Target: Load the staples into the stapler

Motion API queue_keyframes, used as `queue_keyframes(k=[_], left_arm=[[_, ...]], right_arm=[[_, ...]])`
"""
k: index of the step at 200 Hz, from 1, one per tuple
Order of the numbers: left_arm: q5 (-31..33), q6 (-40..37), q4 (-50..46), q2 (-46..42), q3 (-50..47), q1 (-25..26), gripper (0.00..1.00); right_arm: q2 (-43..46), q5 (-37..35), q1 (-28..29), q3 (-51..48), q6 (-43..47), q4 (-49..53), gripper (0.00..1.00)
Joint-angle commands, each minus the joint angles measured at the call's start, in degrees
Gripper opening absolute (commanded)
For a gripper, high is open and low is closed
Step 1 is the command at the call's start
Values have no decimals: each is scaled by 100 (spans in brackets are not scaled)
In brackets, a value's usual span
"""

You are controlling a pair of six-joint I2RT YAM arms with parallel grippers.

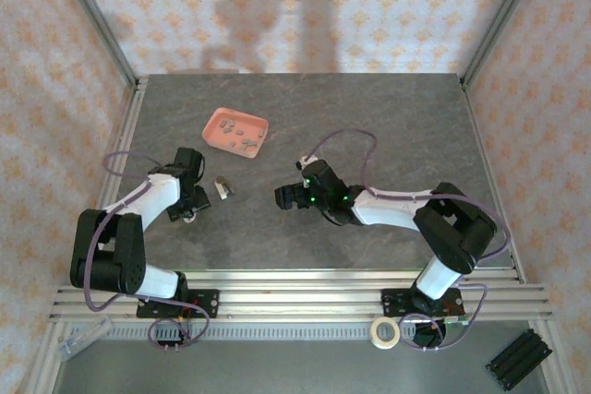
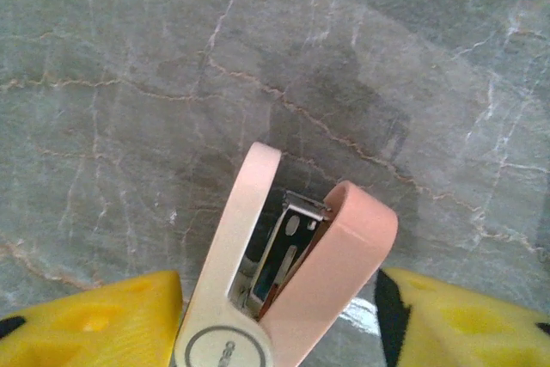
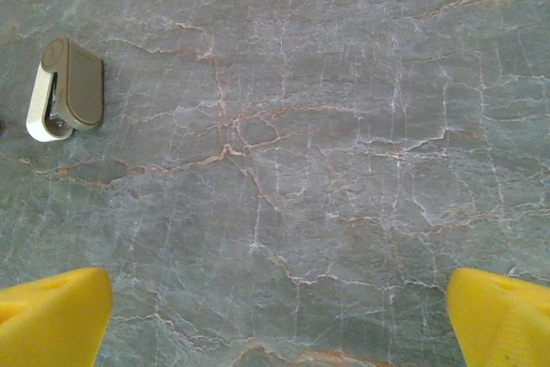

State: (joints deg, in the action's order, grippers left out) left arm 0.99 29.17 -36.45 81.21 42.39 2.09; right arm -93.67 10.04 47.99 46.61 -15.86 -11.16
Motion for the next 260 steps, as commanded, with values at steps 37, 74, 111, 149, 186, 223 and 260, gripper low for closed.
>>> queue_keyframes(k=[37,74,111,149,186,223,260], left_arm=[[-149,26,288,-212,-309,-59,36],[-351,17,128,-651,-467,-33,28],[-491,300,-152,-1199,-520,335,24],[-598,888,-150,-1398,-285,1411,24],[-497,1271,265,-588,318,2649,24],[-645,1191,523,826,1326,3579,23],[-1394,1241,1594,1543,1546,3886,23]], right_arm=[[261,-279,44,-5,55,-37,99],[347,-435,44,-46,37,-18,99],[508,-679,37,-171,14,4,99],[885,-635,-250,-459,-268,70,99],[1527,-521,-692,-925,-501,212,99],[2209,-535,-1318,-1385,-610,505,99],[2755,-609,-1529,-1662,-920,794,99]])
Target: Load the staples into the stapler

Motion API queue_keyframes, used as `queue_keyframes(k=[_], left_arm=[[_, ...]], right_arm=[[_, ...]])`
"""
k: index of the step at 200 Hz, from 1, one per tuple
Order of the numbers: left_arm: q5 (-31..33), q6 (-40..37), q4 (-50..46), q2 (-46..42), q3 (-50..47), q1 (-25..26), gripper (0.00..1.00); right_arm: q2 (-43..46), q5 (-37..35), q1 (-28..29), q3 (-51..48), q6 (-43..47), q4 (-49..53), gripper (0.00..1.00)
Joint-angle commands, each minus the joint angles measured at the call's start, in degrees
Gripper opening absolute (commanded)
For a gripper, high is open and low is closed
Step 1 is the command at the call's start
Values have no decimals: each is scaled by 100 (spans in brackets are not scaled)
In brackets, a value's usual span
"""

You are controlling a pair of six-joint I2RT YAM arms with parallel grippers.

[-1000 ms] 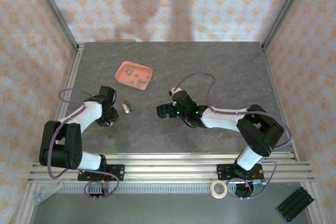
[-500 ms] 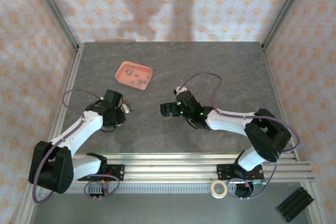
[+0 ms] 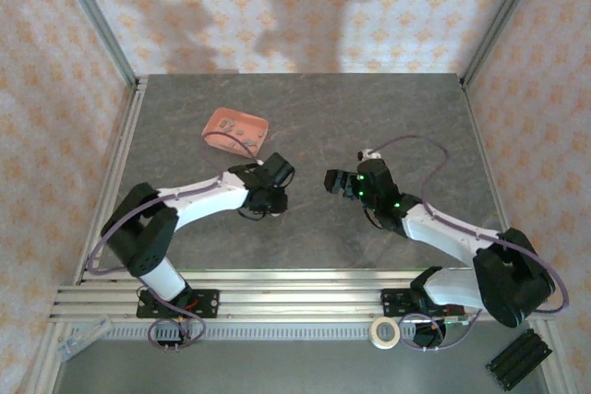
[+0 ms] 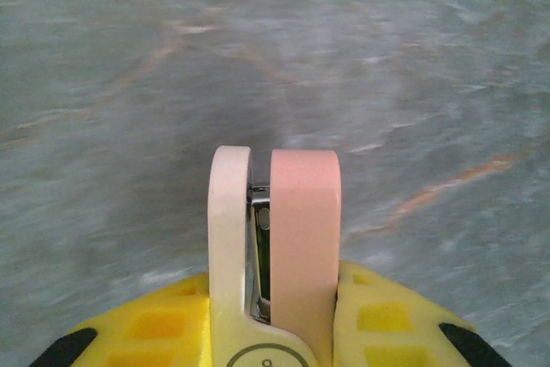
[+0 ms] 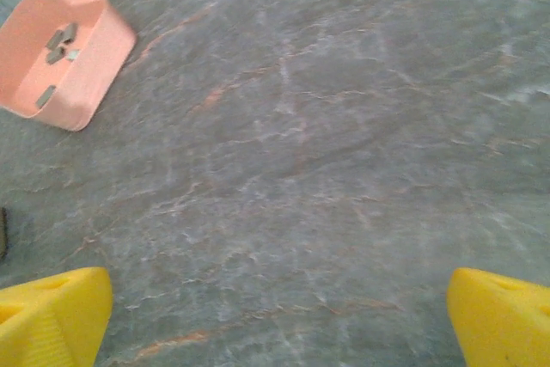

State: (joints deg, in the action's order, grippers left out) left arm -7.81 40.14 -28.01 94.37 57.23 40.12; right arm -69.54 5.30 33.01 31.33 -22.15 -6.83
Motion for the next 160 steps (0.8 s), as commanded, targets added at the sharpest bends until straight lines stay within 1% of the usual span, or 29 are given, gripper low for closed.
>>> queue_keyframes(k=[1,37,55,67,94,114,125,160], left_arm=[[-538,157,804,238,52,88,23],[-1190,567,1801,695,-139,93,23],[-1303,728,2147,851,-238,93,24],[-1245,687,2055,936,-175,97,24],[-1091,463,1672,1041,33,110,31],[-1007,399,1538,1000,102,110,39],[-951,379,1480,944,122,110,46],[-728,260,1272,666,148,110,54]], right_arm=[[348,-139,-27,-140,-295,377,99],[351,-132,-31,-179,-422,638,99],[344,-100,-31,-198,-456,672,99],[359,-114,-30,-197,-469,707,99],[355,-65,-30,-169,-453,718,99],[338,5,-30,-95,-404,783,99],[337,15,-23,-59,-373,848,99],[333,25,19,38,-360,957,99]])
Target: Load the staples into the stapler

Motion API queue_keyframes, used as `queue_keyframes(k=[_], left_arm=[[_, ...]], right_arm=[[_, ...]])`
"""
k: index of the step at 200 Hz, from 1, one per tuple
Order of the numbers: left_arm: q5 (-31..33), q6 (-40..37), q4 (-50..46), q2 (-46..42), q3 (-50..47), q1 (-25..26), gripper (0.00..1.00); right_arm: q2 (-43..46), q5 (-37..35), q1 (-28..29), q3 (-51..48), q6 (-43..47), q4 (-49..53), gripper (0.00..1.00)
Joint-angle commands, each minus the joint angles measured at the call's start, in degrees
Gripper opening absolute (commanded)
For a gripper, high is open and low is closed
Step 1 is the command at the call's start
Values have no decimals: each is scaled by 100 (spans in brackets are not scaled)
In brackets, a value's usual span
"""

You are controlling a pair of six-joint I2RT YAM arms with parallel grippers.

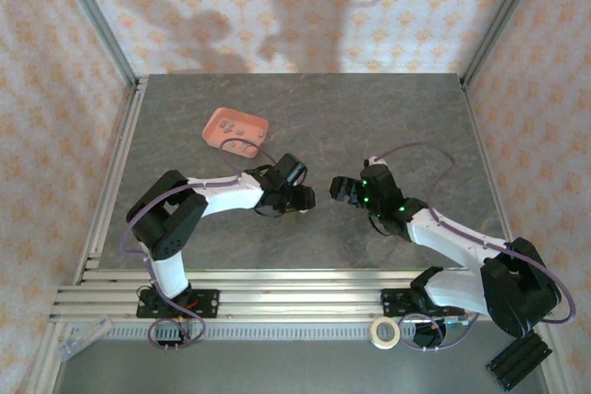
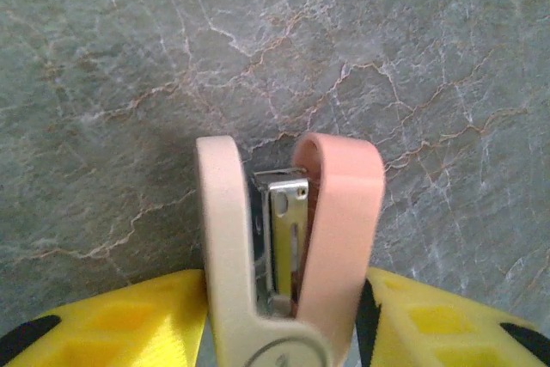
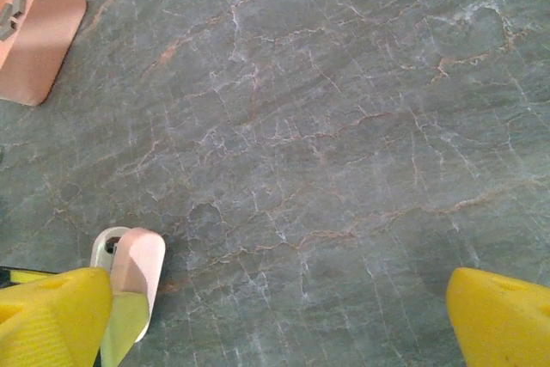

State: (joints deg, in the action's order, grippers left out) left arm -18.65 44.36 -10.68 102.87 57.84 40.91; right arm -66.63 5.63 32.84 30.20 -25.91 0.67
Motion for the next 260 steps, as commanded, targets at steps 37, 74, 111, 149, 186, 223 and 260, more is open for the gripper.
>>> queue_keyframes(k=[37,74,111,149,186,223,260], left_arm=[[714,-261,-568,-676,-29,31,67],[1048,-248,-547,-1218,-323,-19,70],[1279,-97,-454,-1855,-847,-240,71],[1547,-68,-503,-2609,-1323,-608,71],[1737,-157,-720,-2971,-1508,-827,72],[1780,-113,-717,-3141,-1670,-893,72],[1797,-105,-722,-3158,-1733,-925,72]], right_arm=[[-157,115,247,370,177,241,99],[-810,506,494,820,200,263,99],[-1394,590,572,1266,-303,545,99],[-2050,576,751,2035,-415,1333,100],[-2601,578,1091,2566,-455,1595,85],[-3157,134,1425,3085,-354,2195,75],[-3532,-179,1542,3369,-235,2503,67]])
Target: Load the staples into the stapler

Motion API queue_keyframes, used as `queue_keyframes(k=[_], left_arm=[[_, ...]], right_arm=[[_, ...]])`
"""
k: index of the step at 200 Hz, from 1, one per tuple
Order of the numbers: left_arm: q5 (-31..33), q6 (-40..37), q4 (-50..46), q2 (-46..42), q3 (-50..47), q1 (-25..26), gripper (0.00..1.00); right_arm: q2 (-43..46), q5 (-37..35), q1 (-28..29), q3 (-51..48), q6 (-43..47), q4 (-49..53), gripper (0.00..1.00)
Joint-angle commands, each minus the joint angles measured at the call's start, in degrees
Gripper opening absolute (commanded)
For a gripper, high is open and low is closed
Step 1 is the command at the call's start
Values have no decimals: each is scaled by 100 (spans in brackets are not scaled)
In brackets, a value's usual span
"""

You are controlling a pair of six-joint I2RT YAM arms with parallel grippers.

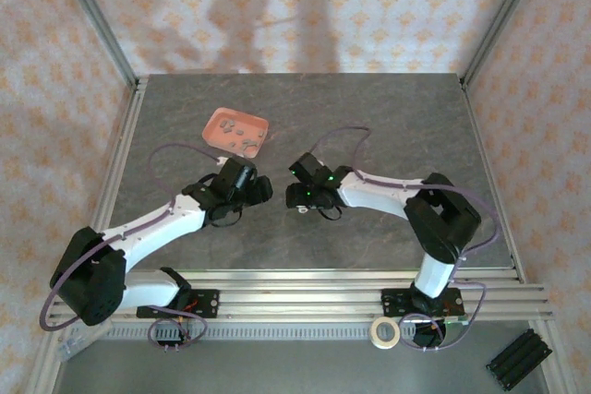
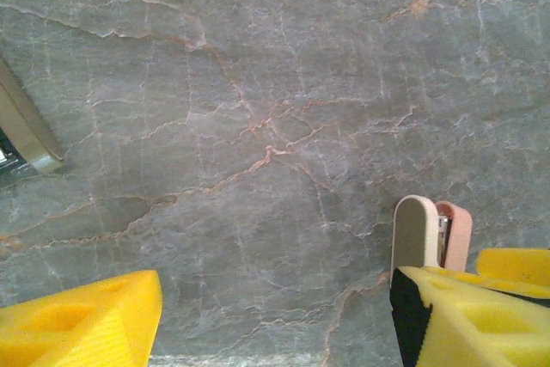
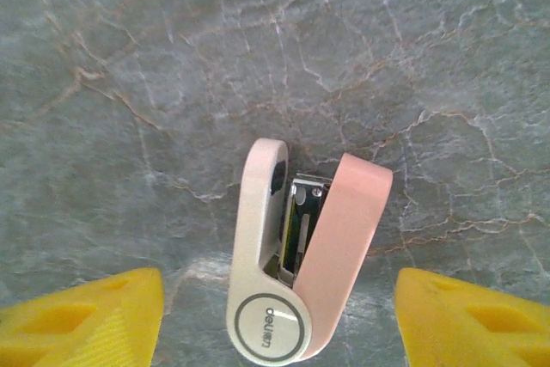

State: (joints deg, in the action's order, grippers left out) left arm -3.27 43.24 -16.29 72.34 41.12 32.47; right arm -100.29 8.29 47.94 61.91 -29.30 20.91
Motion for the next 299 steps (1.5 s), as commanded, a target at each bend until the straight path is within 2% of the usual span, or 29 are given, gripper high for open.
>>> queue_keyframes(k=[1,65,107,130,141,185,207,241,299], left_arm=[[257,3,-158,-101,-61,-82,72],[62,-27,-91,-51,-52,-91,71],[-174,-217,-163,-77,65,-204,71],[-493,-383,-96,-62,131,-240,71],[-724,-480,13,-55,156,-258,70],[-1868,-883,238,146,394,-260,66],[-2276,-1057,383,185,447,-259,65],[-2785,-1147,702,224,446,-233,64],[-3253,-1231,1215,362,509,93,62]], right_arm=[[-175,-453,36,198,106,473,66],[-202,-769,35,-18,623,140,45],[567,-1395,32,-768,1120,-567,37],[1220,-1514,31,-1453,1662,-1330,33],[1536,-1420,31,-1795,2038,-1744,30],[2657,-941,-26,-3020,3566,-3196,28],[2986,-860,-82,-3268,4251,-3363,27],[3443,-348,-105,-3729,5275,-3938,25],[3732,60,-101,-3994,6285,-4193,24]])
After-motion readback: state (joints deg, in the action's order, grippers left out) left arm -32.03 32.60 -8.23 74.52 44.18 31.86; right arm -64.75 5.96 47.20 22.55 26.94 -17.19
